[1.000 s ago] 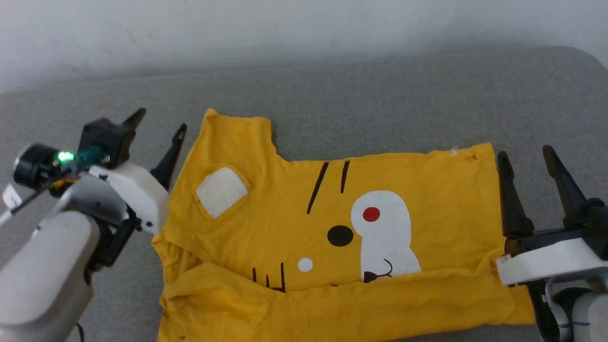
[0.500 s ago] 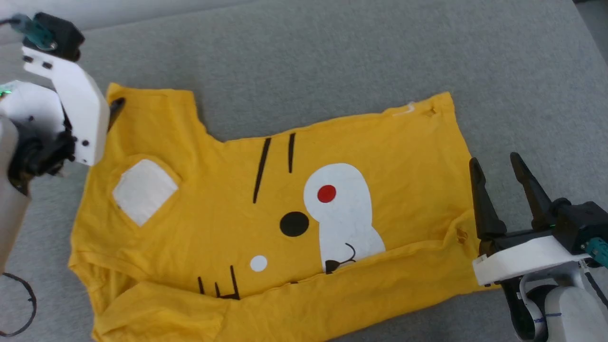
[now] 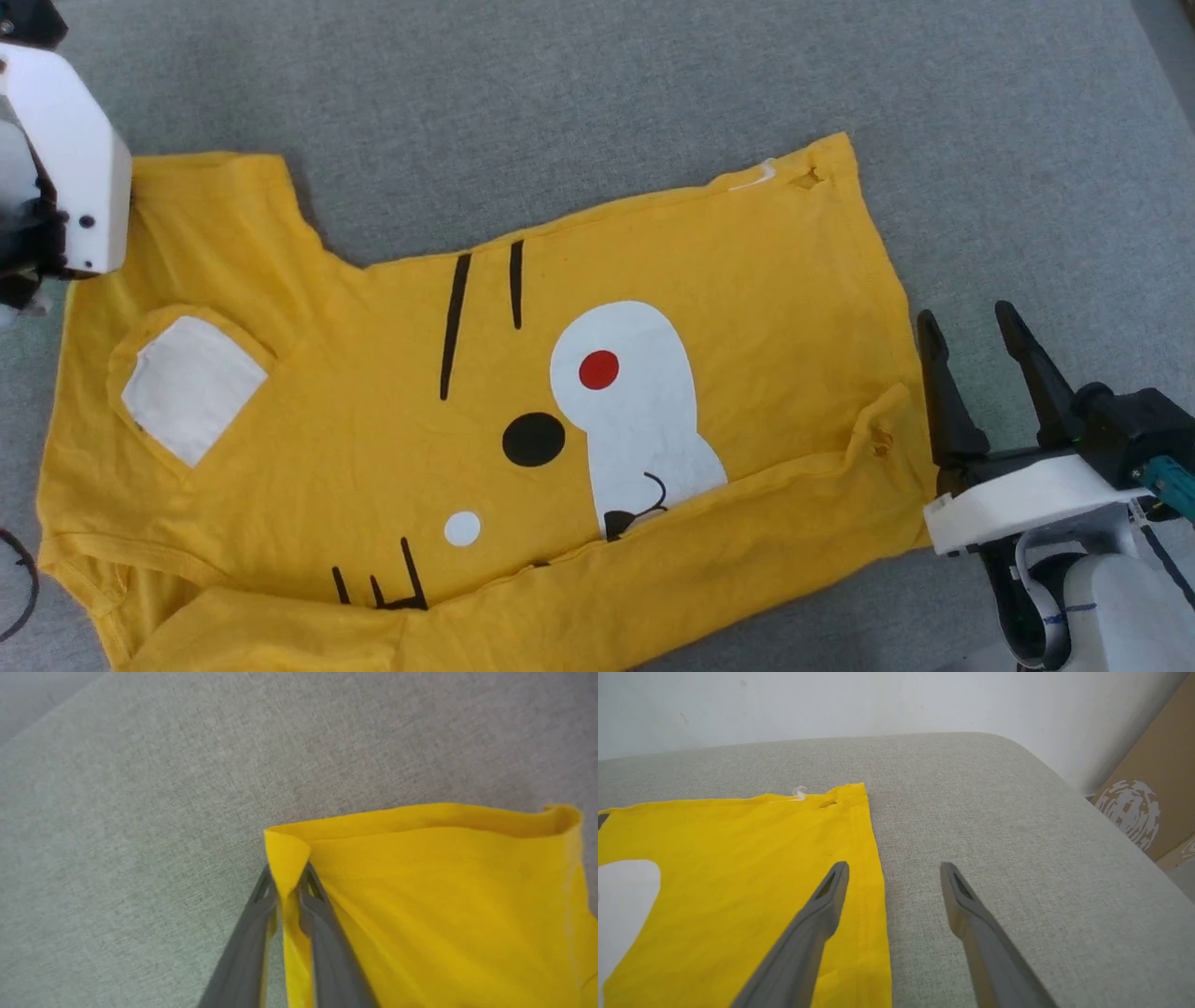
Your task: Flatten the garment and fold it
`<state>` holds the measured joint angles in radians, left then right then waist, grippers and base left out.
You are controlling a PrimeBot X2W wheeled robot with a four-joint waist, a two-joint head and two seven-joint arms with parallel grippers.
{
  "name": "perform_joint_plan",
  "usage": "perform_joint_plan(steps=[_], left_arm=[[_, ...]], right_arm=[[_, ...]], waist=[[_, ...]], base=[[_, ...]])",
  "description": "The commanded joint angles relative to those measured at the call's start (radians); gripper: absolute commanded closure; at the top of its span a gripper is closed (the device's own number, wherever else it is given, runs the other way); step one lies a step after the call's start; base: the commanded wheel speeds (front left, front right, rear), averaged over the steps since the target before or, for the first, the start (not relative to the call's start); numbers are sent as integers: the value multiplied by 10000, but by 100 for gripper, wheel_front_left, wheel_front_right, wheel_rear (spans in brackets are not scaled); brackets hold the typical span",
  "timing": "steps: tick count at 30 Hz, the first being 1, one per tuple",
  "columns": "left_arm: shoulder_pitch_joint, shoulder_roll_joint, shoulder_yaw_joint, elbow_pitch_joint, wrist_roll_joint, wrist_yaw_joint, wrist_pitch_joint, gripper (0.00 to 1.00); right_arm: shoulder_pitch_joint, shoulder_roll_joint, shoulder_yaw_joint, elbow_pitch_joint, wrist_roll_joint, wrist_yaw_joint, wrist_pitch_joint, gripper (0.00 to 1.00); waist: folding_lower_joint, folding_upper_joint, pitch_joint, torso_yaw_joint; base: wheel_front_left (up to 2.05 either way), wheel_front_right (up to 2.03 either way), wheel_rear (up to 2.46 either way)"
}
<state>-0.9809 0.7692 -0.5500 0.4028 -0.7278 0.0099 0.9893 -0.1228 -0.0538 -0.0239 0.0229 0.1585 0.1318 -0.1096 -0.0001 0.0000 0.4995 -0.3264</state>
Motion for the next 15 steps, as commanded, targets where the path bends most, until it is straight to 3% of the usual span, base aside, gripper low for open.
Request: perform_joint_plan(steps=[1,10,15], left_arm=[[361,34,-67,239,-69,90,-13,100],[605,-493,165,69,-150,-75,-1717,100],[764,-824,6,-405,94,-498,-2955,100]], right_arm=[[-163,34,-10,42,-29,-11,-73,0],[-173,-32,-343,-133,-367,-11,308,0],[-286,-956,-402,-628,75,-11,1445,0]], waist=[[1,0,-9,69],[1,0,-631,688],[1,0,-1185,1326]], base=[[0,0,0],[0,0,0],[0,0,0]])
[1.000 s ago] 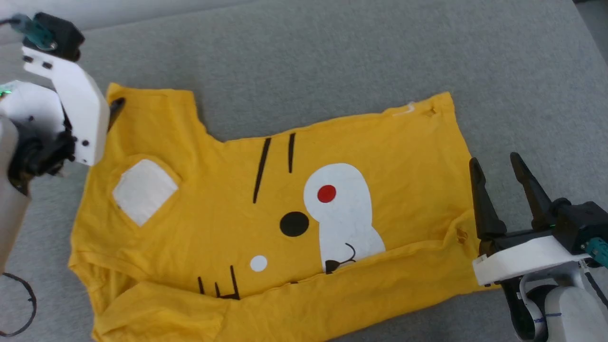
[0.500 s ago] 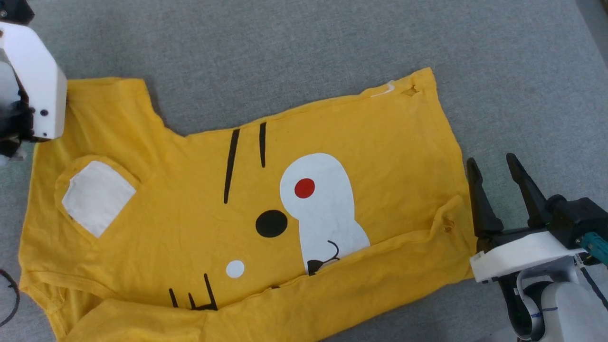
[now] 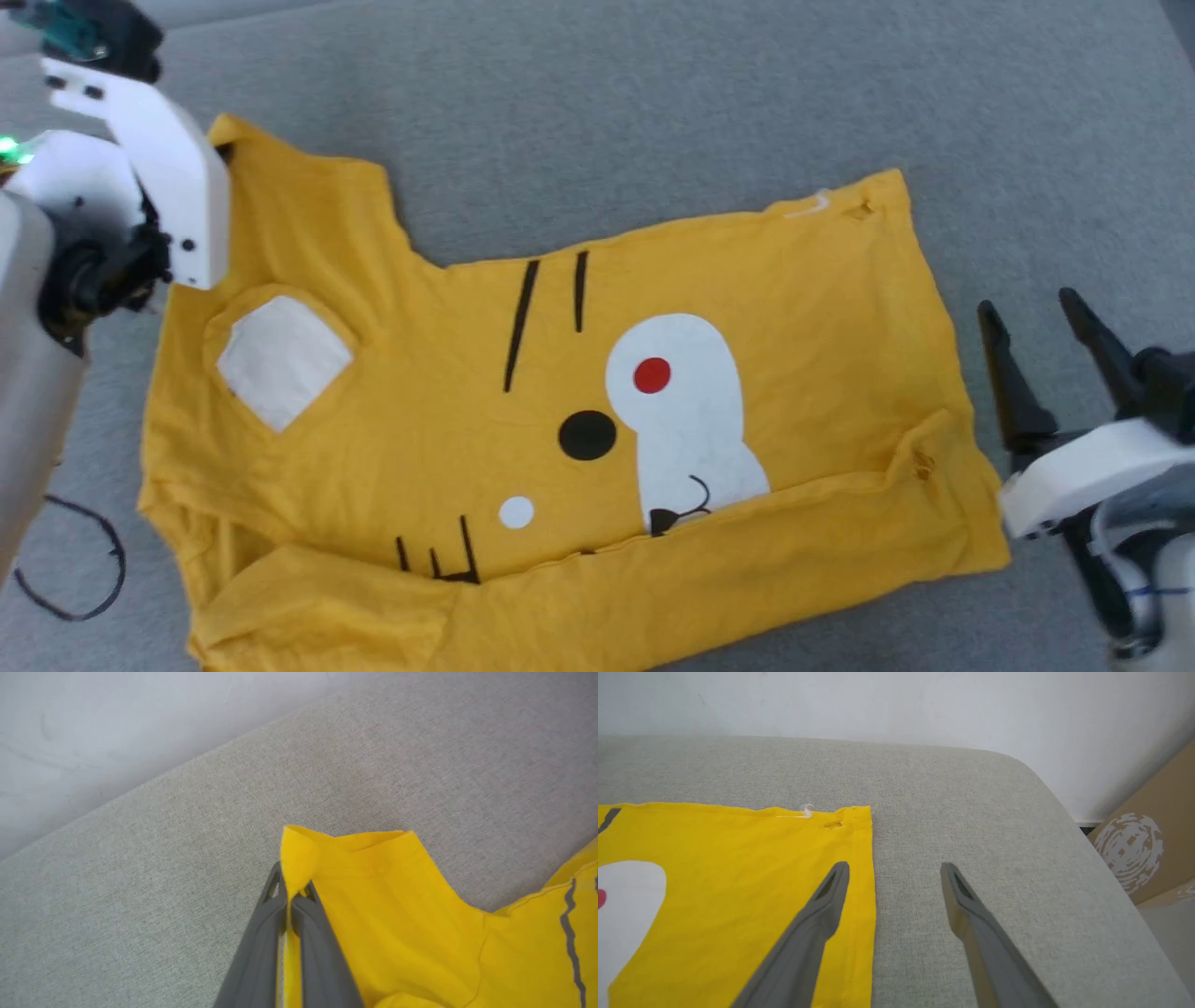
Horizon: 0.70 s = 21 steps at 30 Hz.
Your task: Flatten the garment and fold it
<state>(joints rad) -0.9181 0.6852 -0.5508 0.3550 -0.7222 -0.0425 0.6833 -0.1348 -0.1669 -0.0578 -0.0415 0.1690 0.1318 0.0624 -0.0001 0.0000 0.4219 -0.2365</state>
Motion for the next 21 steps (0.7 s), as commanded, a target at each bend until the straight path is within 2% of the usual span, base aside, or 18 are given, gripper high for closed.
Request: perform_joint_plan(steps=[1,7,12,16,21], left_arm=[[178,-51,-23,-83,80,-35,-107,100],[651,-377,-103,-1104,92,-72,-959,100],[1090,-574,-306,-2320,301,-74,-1613,100],[1403,-677,-465,-3268,470,-9,-1967,100],[1695,-819,-665,-4213,685,102,-2296,100]], right_arm=[[-219,-142,16,-74,81,-11,126,0],[-979,-2132,634,-321,1331,-11,2916,0],[-1985,-3558,1485,71,2456,-11,4962,0],[-2856,-4373,2064,704,2956,-11,6108,0],[-3809,-5199,2845,1655,2928,-11,6762,0]], waist=[[1,0,-498,564],[1,0,-748,1434],[1,0,-514,2106],[1,0,-242,2611],[1,0,95,3183]], base=[[0,0,0],[0,0,0],[0,0,0],[0,0,0],[0,0,0]])
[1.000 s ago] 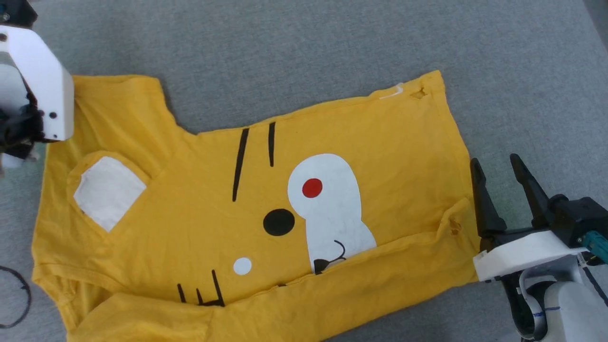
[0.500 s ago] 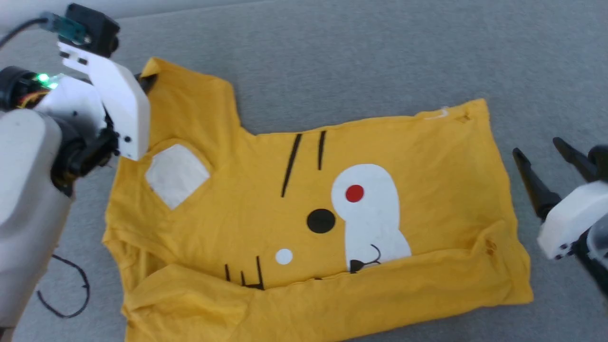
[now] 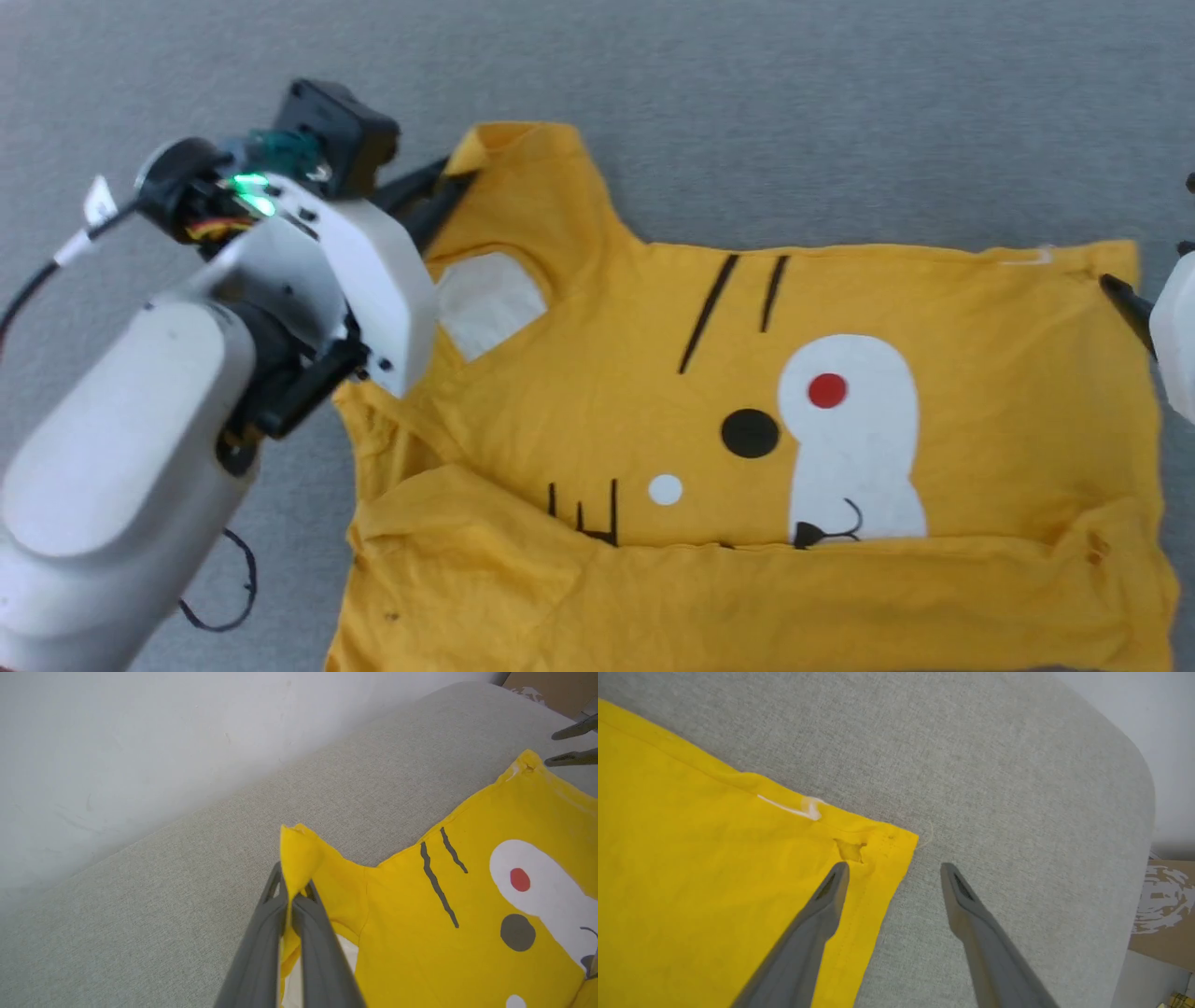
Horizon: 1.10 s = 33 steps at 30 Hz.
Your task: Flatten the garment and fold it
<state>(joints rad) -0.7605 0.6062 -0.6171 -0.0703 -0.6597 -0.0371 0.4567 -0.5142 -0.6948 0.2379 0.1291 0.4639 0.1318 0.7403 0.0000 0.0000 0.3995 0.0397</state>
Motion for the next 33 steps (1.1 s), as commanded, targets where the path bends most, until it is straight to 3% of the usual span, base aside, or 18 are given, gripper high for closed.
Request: perform_joint_plan(steps=[1,10,11,12,17,24,33], left_arm=[[167,-61,-46,-108,98,69,-74,100],[307,-420,-177,-493,129,326,-289,100],[303,-456,-164,-478,117,353,-324,100],[307,-482,-155,-456,102,368,-359,100],[453,-528,-76,-284,51,459,-625,100],[1353,-225,228,-313,-173,802,-1094,100],[3322,635,240,-1291,-353,1334,-1186,100]], right_arm=[[-155,-117,176,107,-77,-11,25,0],[-532,-1051,2340,1570,214,-11,246,0],[-534,-1070,2491,1714,330,-11,197,8],[-530,-1085,2684,1806,433,-11,129,100],[-730,-988,2734,2345,694,-11,-1053,100],[-839,-430,1672,2672,887,-11,-3354,100],[1178,36,267,1727,608,-11,-4629,100]], waist=[[0,0,365,523],[0,0,511,1121],[0,0,506,1141],[0,0,493,1148],[0,0,238,1064],[0,0,-773,612],[0,0,-2174,354]], base=[[0,0,0],[0,0,0],[0,0,0],[0,0,0],[0,0,0],[0,0,0],[0,0,0]])
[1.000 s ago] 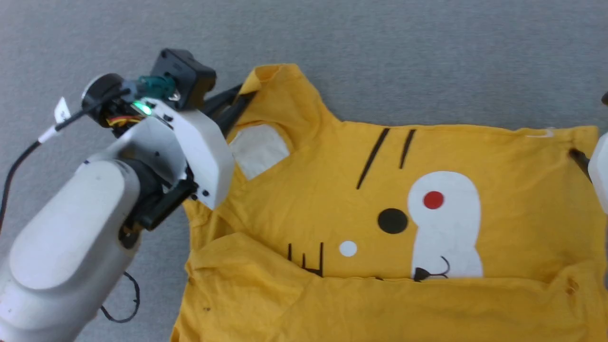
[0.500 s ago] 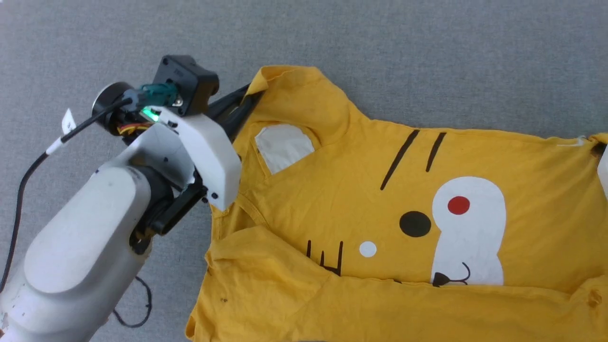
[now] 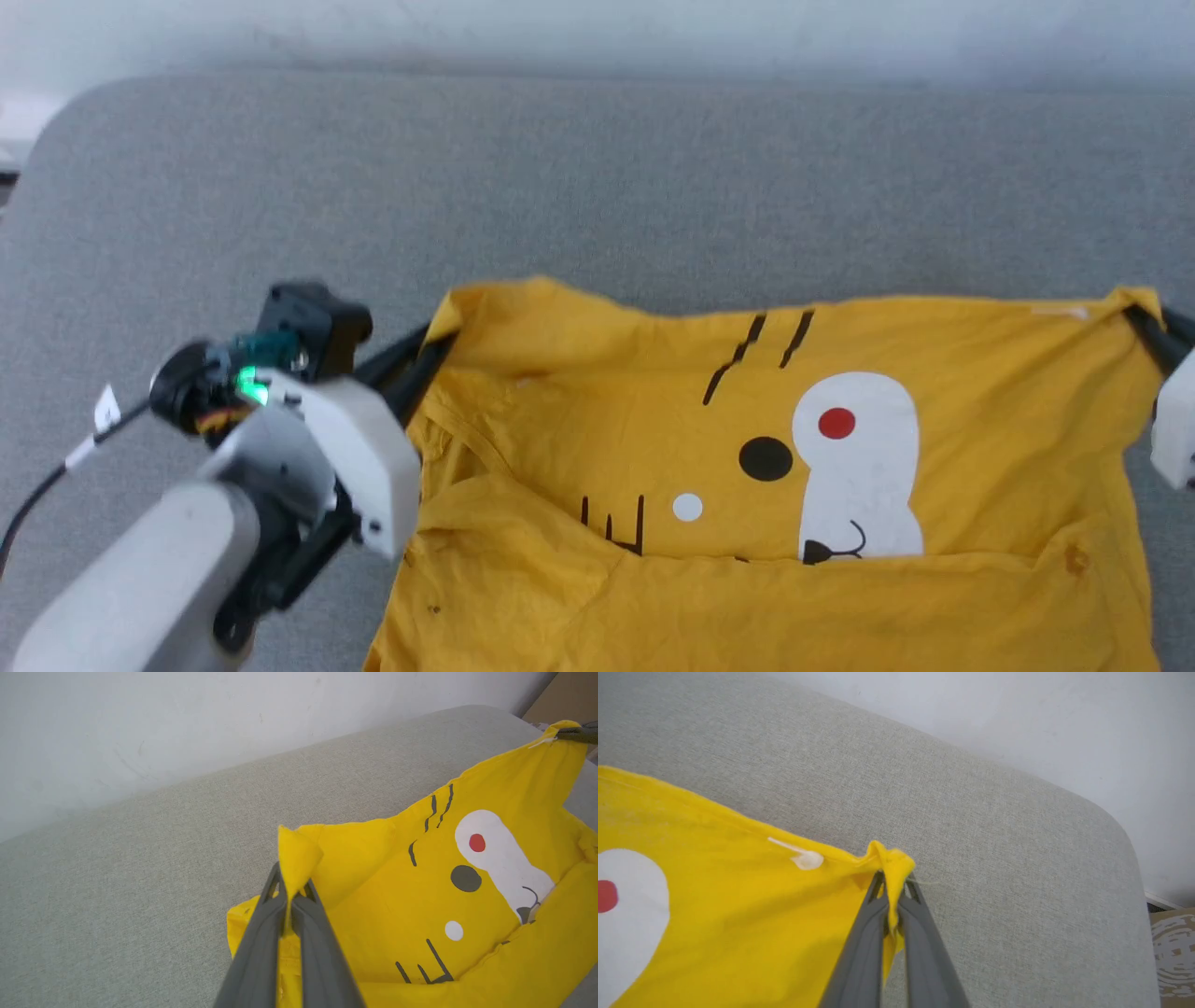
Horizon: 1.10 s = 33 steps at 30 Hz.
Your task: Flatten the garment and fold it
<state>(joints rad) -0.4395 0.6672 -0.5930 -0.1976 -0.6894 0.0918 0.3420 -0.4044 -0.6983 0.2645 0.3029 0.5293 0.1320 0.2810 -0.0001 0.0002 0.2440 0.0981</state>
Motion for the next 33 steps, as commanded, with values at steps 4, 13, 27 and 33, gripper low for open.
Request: perform_joint_plan(steps=[4,13,27,33], left_arm=[[1244,509,-160,-597,-268,219,113,100],[3030,1429,-470,-953,-687,312,351,100],[3323,1064,-1378,1037,-292,-445,-39,100],[3270,708,-1525,2070,-258,-694,-463,0]], right_arm=[[1419,515,-804,-632,-320,-13,-216,93],[3884,930,-1625,-1872,-553,-13,544,100],[4700,751,-1068,-1557,-627,-13,805,100],[4625,832,-750,-1123,-207,-13,705,0]], waist=[[1,-2,-1003,-261],[1,-2,-1207,-291],[1,-2,-1094,-300],[1,-2,-1361,-287]], base=[[0,0,0],[0,0,0],[0,0,0],[0,0,0]])
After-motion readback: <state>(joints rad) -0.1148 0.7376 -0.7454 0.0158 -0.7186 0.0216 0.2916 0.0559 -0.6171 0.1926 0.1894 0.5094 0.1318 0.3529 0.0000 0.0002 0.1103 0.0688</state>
